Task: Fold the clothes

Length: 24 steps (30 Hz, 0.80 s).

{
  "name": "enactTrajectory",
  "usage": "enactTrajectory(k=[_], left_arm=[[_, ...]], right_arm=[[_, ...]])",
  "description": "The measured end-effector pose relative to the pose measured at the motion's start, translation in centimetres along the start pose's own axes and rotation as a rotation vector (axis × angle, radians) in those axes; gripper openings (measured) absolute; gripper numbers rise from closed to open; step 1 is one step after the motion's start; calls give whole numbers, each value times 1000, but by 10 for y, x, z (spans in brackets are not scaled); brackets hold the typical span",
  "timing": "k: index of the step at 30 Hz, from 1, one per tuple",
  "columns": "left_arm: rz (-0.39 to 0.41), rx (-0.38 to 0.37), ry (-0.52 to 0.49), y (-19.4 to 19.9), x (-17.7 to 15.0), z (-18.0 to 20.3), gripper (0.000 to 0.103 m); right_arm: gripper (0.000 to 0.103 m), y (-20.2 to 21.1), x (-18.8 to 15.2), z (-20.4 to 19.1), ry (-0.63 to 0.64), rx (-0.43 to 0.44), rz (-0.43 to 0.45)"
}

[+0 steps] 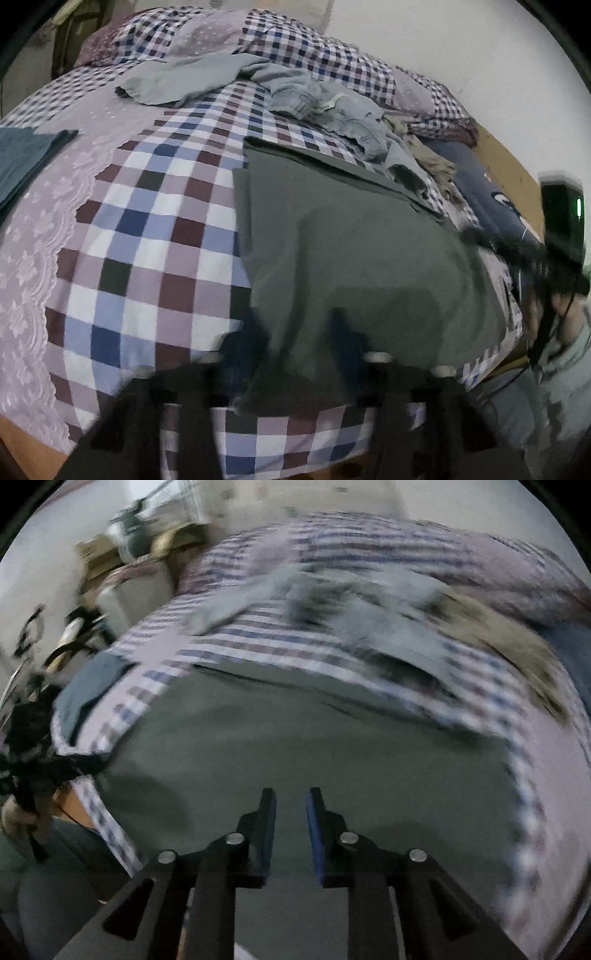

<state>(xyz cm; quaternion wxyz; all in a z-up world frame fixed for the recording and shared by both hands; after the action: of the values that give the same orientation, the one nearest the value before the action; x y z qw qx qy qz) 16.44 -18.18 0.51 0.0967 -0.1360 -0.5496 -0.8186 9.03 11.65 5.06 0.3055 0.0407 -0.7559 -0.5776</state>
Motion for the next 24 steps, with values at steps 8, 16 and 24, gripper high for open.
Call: enactTrajectory(k=[8, 16, 24], left_arm=[[32, -6, 59, 10, -9, -17, 2], [-69, -17, 52, -6, -21, -21, 2], [-96, -94, 109, -7, -21, -35, 4]], right_arm=[[30, -92, 115, -93, 163, 129, -98], [29, -166, 164, -130, 320, 33, -259], [30, -140, 246, -113, 211, -178, 18]])
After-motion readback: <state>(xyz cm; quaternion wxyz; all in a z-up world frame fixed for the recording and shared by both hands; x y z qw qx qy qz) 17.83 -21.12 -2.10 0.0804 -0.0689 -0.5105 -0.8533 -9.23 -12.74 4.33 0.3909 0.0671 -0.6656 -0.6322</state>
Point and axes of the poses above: each gripper's, at about its wrist camera, not at the fingertips, and y roughly against the way its jaws point, z to its right, x to its top, the point moved 3 cm from there along -y, roughly the way its jaws point, and after that the axes turned 13 degrees about -z, right-handed, at the moved point
